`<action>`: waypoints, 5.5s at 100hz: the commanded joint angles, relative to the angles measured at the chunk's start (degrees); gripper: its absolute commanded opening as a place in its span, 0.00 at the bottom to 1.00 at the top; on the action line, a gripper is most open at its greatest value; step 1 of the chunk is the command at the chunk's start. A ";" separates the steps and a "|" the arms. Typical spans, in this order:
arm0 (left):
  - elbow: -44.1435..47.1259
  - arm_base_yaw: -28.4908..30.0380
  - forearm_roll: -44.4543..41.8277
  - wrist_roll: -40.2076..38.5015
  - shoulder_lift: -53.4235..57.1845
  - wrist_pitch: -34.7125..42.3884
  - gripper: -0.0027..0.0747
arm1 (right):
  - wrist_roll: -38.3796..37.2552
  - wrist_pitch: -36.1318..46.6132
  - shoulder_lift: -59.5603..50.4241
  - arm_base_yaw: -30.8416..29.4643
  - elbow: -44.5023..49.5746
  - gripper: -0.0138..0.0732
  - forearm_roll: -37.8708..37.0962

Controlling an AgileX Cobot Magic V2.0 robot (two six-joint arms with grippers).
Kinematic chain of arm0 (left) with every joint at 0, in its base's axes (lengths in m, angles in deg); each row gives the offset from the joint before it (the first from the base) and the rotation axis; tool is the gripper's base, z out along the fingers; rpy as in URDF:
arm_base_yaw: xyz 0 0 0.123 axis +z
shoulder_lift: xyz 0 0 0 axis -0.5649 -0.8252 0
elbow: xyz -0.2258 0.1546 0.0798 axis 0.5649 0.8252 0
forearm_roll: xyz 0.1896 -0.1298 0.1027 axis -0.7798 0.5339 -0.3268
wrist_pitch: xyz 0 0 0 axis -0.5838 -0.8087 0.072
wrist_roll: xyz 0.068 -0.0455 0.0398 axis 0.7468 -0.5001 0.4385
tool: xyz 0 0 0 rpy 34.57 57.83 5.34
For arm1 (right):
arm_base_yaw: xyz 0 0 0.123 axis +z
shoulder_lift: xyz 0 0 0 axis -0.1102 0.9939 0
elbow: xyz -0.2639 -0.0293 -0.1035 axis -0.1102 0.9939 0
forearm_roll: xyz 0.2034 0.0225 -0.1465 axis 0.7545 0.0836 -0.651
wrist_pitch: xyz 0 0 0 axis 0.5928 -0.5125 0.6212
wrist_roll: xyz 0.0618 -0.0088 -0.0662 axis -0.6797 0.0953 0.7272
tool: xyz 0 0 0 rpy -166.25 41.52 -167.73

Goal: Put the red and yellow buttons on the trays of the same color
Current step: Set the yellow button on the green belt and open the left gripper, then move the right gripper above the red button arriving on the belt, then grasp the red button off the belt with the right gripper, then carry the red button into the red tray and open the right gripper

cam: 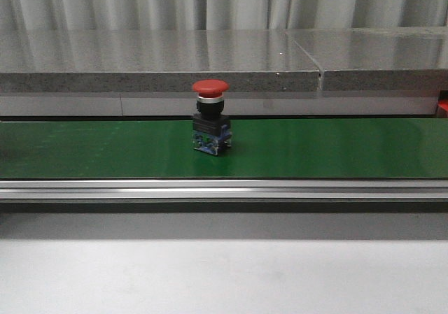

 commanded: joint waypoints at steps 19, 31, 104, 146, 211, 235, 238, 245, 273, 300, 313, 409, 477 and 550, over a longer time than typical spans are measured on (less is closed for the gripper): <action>-1.82 -0.87 0.25 0.83 2.58 5.61 0.79 | 0.22 5.10 -0.75 0.20 -0.55 0.08 -0.60; -1.82 -2.54 0.13 0.83 4.88 7.25 0.79 | 0.22 5.10 -0.75 0.20 -0.55 0.08 -0.60; 14.65 -8.68 -1.29 0.83 42.04 12.15 0.78 | 0.22 5.10 -0.75 0.20 -0.55 0.08 -0.60; 35.28 -8.68 -1.29 0.83 66.96 10.40 0.57 | 0.22 5.57 -0.75 0.20 -0.55 0.08 -0.60; 38.02 -8.68 -1.29 0.83 72.97 10.74 0.01 | 0.22 -1.68 7.30 0.20 -13.51 0.08 6.55; 38.02 -8.68 -1.29 0.83 72.97 10.74 0.01 | 0.22 -19.88 25.84 0.20 -31.71 0.08 7.09; 38.02 -8.68 -1.29 0.83 72.97 10.74 0.01 | 0.22 -21.71 28.08 0.20 -33.76 0.08 7.09; 38.02 -8.68 -1.29 0.83 72.97 10.74 0.01 | 0.22 -25.25 33.19 0.20 -38.48 0.08 7.09; 38.02 -8.68 -1.29 0.83 72.97 10.74 0.01 | 0.22 -26.24 46.99 0.20 -46.70 0.08 7.13; 38.02 -8.68 -1.29 0.83 72.97 10.74 0.01 | 0.22 -26.91 52.25 0.20 -46.78 0.32 7.15; 38.02 -8.68 -1.29 0.83 72.97 10.74 0.01 | 0.22 -26.41 52.37 0.20 -46.78 0.74 7.15; 38.02 -8.68 -1.29 0.83 72.97 10.74 0.01 | 0.27 -29.88 80.60 0.20 -62.68 0.89 6.99; 38.07 -8.68 -1.29 0.83 72.97 10.74 0.01 | 0.27 -37.00 88.98 -2.10 -75.09 0.32 4.10; 38.15 -8.68 -1.29 0.83 72.97 10.74 0.01 | 1.13 -32.58 93.30 -27.05 -83.88 0.32 4.15</action>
